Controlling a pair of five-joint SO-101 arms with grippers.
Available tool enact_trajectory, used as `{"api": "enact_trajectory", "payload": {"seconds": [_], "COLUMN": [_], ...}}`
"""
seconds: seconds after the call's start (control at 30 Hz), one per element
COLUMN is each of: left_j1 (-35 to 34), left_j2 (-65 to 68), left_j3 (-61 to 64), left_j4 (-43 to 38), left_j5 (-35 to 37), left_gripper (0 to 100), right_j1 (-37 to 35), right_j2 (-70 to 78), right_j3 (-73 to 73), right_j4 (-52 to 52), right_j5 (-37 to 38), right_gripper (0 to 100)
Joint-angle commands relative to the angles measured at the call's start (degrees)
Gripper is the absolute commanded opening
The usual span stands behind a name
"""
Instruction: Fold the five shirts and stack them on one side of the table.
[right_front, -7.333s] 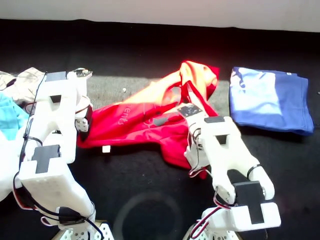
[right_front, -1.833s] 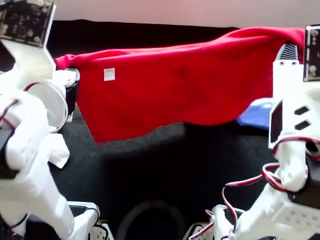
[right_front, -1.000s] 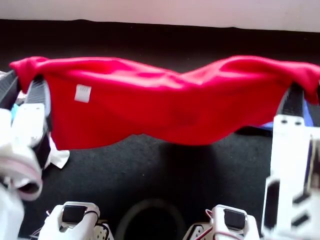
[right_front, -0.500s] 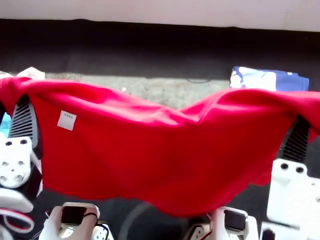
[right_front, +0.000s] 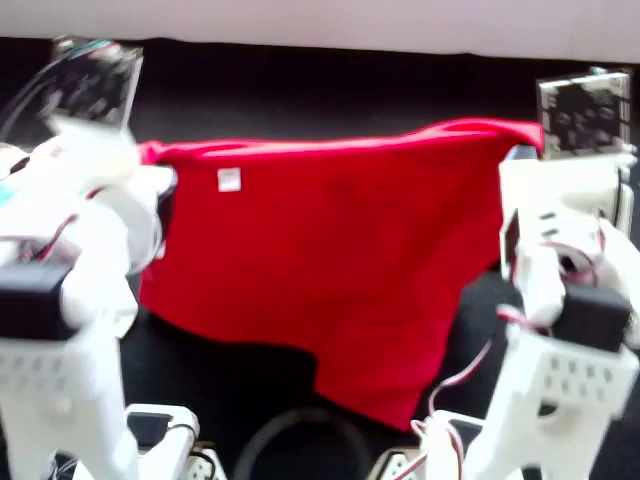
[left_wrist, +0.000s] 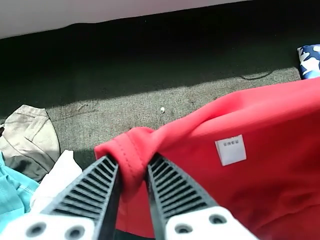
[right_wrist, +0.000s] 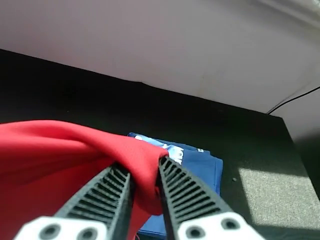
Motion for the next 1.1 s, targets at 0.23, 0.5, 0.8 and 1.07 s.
{"api": "enact_trajectory", "payload": {"seconds": [0.23,0.5,0.8,1.07], "left_j1": [-4.6,-4.9,-6.4,-9.6], "left_j2": [18.5,39.0,58.4,71.1], "left_j3": [-2.2,-14.4,-29.1,-37.8], "left_j4": [-15.3,-18.8,-18.5,-18.5], "left_j5": [-3.3,-3.6,-3.6,-3.6], "left_gripper": [1,1,1,1], "right_j1": [-4.9,-8.7,-8.8,-11.4], "right_j2": [20.5,38.9,50.9,71.1], "right_j3": [-5.0,-17.7,-22.5,-37.9], "right_j4": [-12.1,-12.0,-12.4,-15.9], "right_j5": [-0.4,-0.6,-0.4,-0.4], "right_gripper": [0.5,0.5,0.5,0.5]}}
